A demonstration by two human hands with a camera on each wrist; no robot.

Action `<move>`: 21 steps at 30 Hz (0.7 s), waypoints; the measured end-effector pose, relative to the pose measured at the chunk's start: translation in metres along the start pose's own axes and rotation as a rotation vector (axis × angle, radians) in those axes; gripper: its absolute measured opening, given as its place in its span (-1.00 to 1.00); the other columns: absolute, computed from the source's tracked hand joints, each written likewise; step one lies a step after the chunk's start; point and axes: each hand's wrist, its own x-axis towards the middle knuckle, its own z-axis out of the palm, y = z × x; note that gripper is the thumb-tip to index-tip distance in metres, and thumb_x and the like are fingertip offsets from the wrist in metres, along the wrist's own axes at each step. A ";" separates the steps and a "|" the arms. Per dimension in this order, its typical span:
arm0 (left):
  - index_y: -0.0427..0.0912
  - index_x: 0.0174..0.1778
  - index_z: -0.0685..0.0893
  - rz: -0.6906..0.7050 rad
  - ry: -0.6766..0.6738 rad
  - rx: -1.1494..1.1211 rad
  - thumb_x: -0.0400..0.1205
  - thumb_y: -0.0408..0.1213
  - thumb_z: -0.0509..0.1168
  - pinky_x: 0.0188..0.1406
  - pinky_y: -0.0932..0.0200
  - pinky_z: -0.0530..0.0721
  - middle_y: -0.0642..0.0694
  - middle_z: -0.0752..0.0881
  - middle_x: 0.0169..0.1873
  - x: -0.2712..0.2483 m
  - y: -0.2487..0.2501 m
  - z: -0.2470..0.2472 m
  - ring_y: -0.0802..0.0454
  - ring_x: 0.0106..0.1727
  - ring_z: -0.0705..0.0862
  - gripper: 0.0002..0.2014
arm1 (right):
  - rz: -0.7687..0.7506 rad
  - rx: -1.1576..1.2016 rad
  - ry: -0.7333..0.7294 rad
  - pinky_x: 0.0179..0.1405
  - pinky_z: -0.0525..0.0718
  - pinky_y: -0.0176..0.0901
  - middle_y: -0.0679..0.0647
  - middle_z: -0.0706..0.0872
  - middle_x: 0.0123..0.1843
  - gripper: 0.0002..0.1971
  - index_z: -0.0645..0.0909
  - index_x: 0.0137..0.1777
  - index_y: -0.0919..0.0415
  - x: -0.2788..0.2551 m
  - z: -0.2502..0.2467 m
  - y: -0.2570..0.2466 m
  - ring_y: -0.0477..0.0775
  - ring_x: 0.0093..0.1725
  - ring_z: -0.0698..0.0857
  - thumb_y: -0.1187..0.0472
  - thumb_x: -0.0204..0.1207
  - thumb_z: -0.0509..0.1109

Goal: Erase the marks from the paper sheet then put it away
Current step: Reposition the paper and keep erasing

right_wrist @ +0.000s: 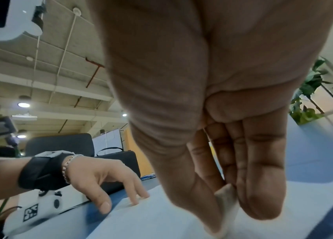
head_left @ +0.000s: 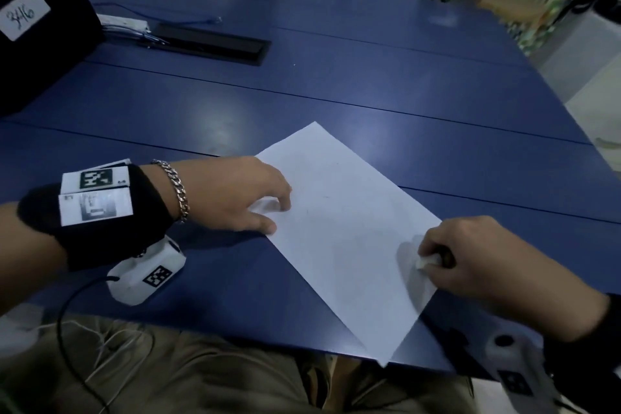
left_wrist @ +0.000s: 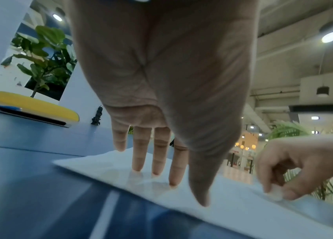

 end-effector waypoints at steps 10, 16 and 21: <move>0.41 0.81 -0.03 -0.048 -0.103 -0.009 0.46 0.41 0.49 0.81 -0.22 0.03 0.13 -0.21 0.84 0.055 0.019 -0.017 -0.06 0.86 -0.14 0.09 | -0.230 0.199 0.170 0.10 0.71 -0.20 -0.08 0.87 -0.02 -0.80 0.83 0.17 0.05 0.066 -0.018 -0.044 -0.07 0.01 0.80 0.10 0.56 0.57; 0.50 0.74 -0.32 -0.119 -0.175 0.051 0.10 0.79 0.27 0.74 -0.54 -0.10 0.12 -0.38 0.81 0.068 0.022 0.005 -0.28 0.84 -0.29 0.37 | -0.237 0.184 0.206 0.01 0.78 -0.01 -0.02 0.84 -0.15 -0.83 0.83 0.08 0.13 0.087 -0.009 -0.051 0.06 -0.08 0.78 0.21 0.53 0.50; 0.47 0.76 -0.32 -0.127 -0.176 0.054 0.18 0.73 0.37 0.74 -0.55 -0.08 0.10 -0.36 0.82 0.069 0.022 0.004 -0.31 0.84 -0.27 0.36 | -0.303 0.117 0.177 -0.12 0.75 0.00 -0.02 0.80 -0.25 -0.89 0.80 -0.08 0.06 0.077 -0.004 -0.062 0.06 -0.21 0.74 0.16 0.50 0.43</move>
